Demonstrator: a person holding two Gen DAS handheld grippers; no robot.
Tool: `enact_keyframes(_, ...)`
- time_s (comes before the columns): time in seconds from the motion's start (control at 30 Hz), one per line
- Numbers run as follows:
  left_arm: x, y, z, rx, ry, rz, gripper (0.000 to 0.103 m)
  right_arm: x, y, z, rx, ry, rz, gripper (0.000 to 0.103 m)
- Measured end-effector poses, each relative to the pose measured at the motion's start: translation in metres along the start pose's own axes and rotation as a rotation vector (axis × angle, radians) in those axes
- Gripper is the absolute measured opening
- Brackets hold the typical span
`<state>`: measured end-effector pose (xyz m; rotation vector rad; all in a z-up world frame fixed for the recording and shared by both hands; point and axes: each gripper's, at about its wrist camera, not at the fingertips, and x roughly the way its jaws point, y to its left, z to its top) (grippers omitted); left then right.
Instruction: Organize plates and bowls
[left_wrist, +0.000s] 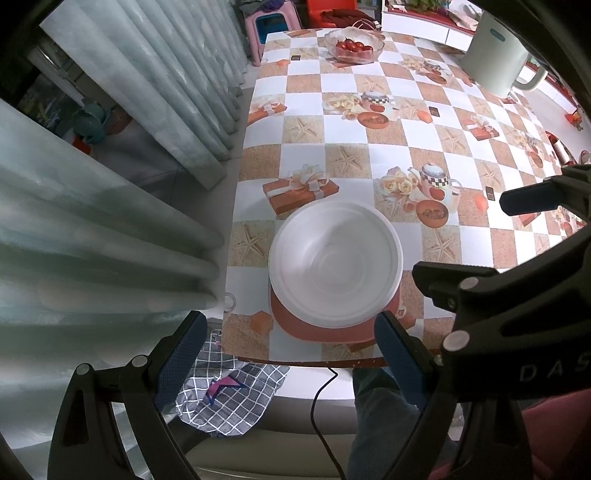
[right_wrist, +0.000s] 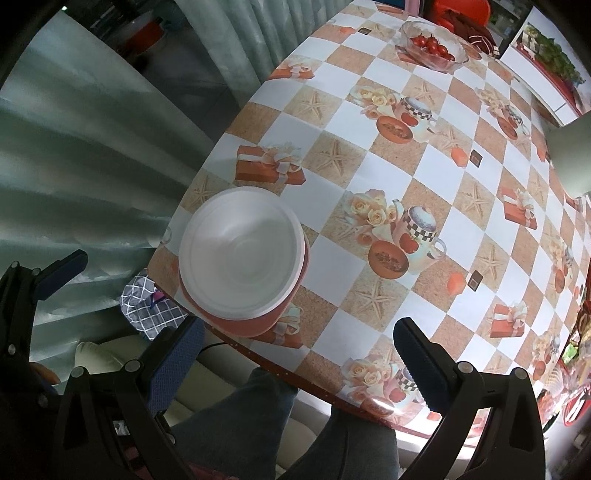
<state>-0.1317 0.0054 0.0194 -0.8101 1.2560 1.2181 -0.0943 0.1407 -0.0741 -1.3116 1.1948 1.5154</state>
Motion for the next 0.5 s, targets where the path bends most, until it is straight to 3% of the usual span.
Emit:
enact_keyframes(0.33,0.0058,-0.0007,-0.0011,0.002,0.029,-0.005,0.094,0.0054,-0.0001,0.0005,-0.008,0.013,0.010,0.103)
enact_keyframes(0.5,-0.0002,0.0023,0.0008,-0.012,0.007,-0.032,0.094,0.0076,0.0002,0.0007,-0.012,0.020,0.021,0.103)
